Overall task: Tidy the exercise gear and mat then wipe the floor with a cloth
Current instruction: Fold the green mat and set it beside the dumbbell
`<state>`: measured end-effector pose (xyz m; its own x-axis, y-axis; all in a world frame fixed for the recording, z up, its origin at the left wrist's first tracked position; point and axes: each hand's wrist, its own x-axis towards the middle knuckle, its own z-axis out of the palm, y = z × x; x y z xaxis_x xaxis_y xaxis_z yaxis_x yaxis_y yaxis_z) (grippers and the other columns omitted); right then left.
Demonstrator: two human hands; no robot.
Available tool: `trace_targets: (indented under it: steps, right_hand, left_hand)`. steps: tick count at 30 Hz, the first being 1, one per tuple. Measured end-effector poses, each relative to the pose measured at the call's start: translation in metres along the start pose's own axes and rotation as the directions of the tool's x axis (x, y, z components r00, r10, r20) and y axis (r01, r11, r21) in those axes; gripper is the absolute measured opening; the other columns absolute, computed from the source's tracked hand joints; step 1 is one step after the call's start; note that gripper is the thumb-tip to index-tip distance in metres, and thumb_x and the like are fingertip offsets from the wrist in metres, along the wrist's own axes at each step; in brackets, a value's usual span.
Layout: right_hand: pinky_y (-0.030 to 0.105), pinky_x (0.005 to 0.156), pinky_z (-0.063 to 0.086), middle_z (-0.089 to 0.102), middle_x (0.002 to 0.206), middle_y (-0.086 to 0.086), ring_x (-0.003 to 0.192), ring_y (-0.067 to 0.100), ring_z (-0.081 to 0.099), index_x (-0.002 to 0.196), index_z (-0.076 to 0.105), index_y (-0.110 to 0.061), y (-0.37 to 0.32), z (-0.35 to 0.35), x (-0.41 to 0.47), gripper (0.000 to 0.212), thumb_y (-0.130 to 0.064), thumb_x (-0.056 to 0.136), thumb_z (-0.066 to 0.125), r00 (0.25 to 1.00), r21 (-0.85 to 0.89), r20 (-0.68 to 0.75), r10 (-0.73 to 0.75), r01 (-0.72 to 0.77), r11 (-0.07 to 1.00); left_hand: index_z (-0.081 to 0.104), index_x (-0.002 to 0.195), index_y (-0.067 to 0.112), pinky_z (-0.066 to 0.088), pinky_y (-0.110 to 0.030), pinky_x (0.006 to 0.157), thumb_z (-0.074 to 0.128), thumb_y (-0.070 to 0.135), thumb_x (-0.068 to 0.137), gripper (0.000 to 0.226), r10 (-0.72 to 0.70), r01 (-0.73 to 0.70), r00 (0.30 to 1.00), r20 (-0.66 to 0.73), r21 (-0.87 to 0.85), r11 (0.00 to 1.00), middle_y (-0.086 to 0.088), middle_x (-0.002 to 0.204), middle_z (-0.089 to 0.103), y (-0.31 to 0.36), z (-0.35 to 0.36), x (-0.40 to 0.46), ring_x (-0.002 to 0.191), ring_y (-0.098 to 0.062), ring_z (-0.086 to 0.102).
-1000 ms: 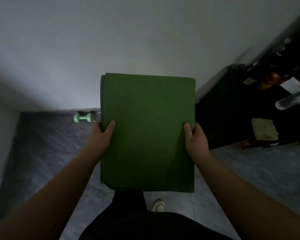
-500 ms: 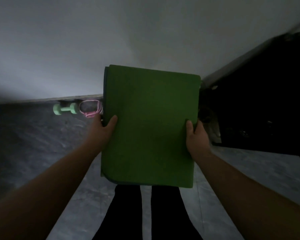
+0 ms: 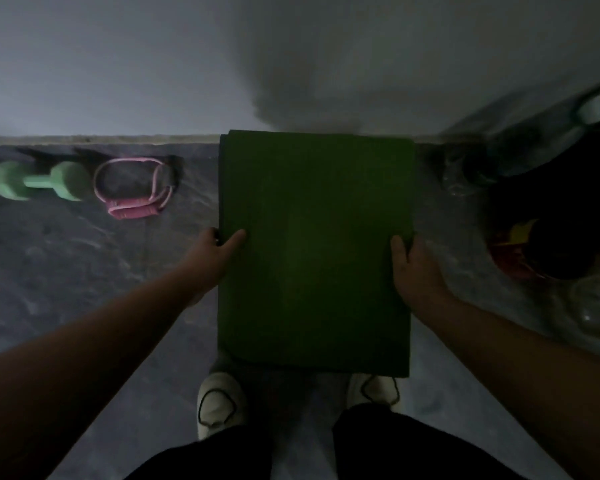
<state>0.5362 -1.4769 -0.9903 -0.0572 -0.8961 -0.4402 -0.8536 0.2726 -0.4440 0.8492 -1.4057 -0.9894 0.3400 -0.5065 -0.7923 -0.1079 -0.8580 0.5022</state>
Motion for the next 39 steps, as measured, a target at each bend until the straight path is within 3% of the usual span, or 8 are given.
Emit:
trace_targets:
  steps: [5, 16, 21, 28, 31, 33, 36, 39]
  right_hand:
    - [0.041, 0.11, 0.034, 0.056, 0.125, 0.027, 0.12, 0.038, 0.053, 0.116, 0.052, 0.005, 0.027, 0.066, 0.048, 0.044, -0.036, 0.101, 0.044, 0.986, -0.008, 0.168, 0.008, -0.007, 1.0]
    - [0.028, 0.109, 0.023, 0.047, 0.138, 0.036, 0.132, 0.044, 0.044, 0.125, 0.049, 0.017, -0.006, 0.122, 0.103, 0.047, -0.024, 0.102, 0.052, 0.992, -0.106, 0.111, -0.053, 0.065, 0.992]
    - [0.036, 0.116, 0.016, 0.035, 0.149, 0.035, 0.14, 0.044, 0.033, 0.137, 0.04, 0.016, -0.011, 0.132, 0.114, 0.059, -0.03, 0.101, 0.051, 0.993, -0.188, 0.11, -0.049, 0.07, 0.98]
    - [0.044, 0.116, 0.025, 0.04, 0.147, 0.033, 0.136, 0.044, 0.038, 0.139, 0.042, 0.012, -0.008, 0.146, 0.129, 0.065, -0.039, 0.099, 0.051, 0.994, -0.229, 0.095, 0.048, -0.025, 0.973]
    - [0.046, 0.116, 0.025, 0.033, 0.153, 0.029, 0.139, 0.042, 0.035, 0.148, 0.032, 0.005, -0.017, 0.136, 0.128, 0.071, -0.038, 0.097, 0.058, 0.993, -0.276, 0.109, -0.044, 0.073, 0.958]
    - [0.047, 0.116, 0.027, 0.023, 0.158, 0.023, 0.142, 0.04, 0.029, 0.154, 0.021, -0.007, -0.029, 0.118, 0.132, 0.084, -0.034, 0.091, 0.069, 0.984, -0.298, 0.099, -0.149, 0.172, 0.939]
    - [0.049, 0.121, 0.015, -0.008, 0.166, 0.01, 0.152, 0.034, -0.001, 0.157, -0.006, -0.022, -0.049, 0.096, 0.144, 0.112, -0.037, 0.083, 0.076, 0.869, -0.516, 0.254, -0.425, 0.493, 0.7]
    - [0.047, 0.124, 0.008, -0.023, 0.163, 0.009, 0.151, 0.029, -0.015, 0.155, -0.018, -0.017, -0.061, 0.096, 0.159, 0.119, -0.032, 0.082, 0.075, 0.787, -0.591, 0.442, -0.43, 0.616, 0.52]
  left_hand:
    - [0.047, 0.135, 0.011, 0.055, -0.044, 0.092, 0.061, 0.049, 0.092, 0.058, 0.021, -0.021, 1.0, -0.017, -0.006, 1.0, -0.01, 0.121, 0.06, -0.034, 0.007, 0.08, 0.099, -0.023, 0.064]
    - [0.052, 0.13, 0.009, 0.055, -0.053, 0.092, 0.063, 0.058, 0.087, 0.066, 0.011, -0.011, 0.998, -0.066, -0.001, 1.0, -0.014, 0.12, 0.064, -0.052, -0.009, 0.155, 0.102, -0.03, 0.067]
    - [0.05, 0.133, 0.008, 0.055, -0.051, 0.093, 0.058, 0.056, 0.091, 0.064, 0.009, -0.004, 0.997, -0.074, 0.075, 0.997, -0.014, 0.123, 0.062, -0.05, -0.005, 0.155, 0.107, -0.032, 0.064]
    - [0.048, 0.137, 0.006, 0.053, -0.046, 0.095, 0.048, 0.05, 0.099, 0.058, -0.073, 0.087, 0.995, -0.064, 0.249, 0.965, -0.019, 0.127, 0.06, -0.041, 0.002, 0.168, 0.112, -0.034, 0.061]
    - [0.042, 0.139, 0.007, 0.049, -0.048, 0.098, 0.052, 0.051, 0.096, 0.062, 0.076, 0.036, 0.98, -0.184, 0.541, 0.84, -0.022, 0.135, 0.053, -0.035, 0.005, 0.166, 0.121, -0.038, 0.054]
    - [0.024, 0.15, 0.016, 0.04, -0.056, 0.107, 0.066, 0.049, 0.087, 0.082, 0.285, -0.085, 0.927, -0.245, 0.601, 0.795, -0.021, 0.153, 0.03, -0.033, 0.0, 0.166, 0.139, -0.041, 0.034]
    - [-0.006, 0.157, 0.027, 0.011, -0.058, 0.121, 0.076, 0.045, 0.078, 0.115, 0.593, -0.321, 0.805, -0.016, 0.83, 0.457, -0.009, 0.165, -0.014, -0.018, -0.014, 0.169, 0.151, -0.032, -0.011]
    - [-0.016, 0.155, 0.027, 0.003, -0.056, 0.122, 0.082, 0.045, 0.069, 0.132, 0.644, -0.38, 0.738, 0.201, 0.912, 0.151, -0.011, 0.161, -0.022, 0.004, -0.021, 0.179, 0.149, -0.031, -0.019]
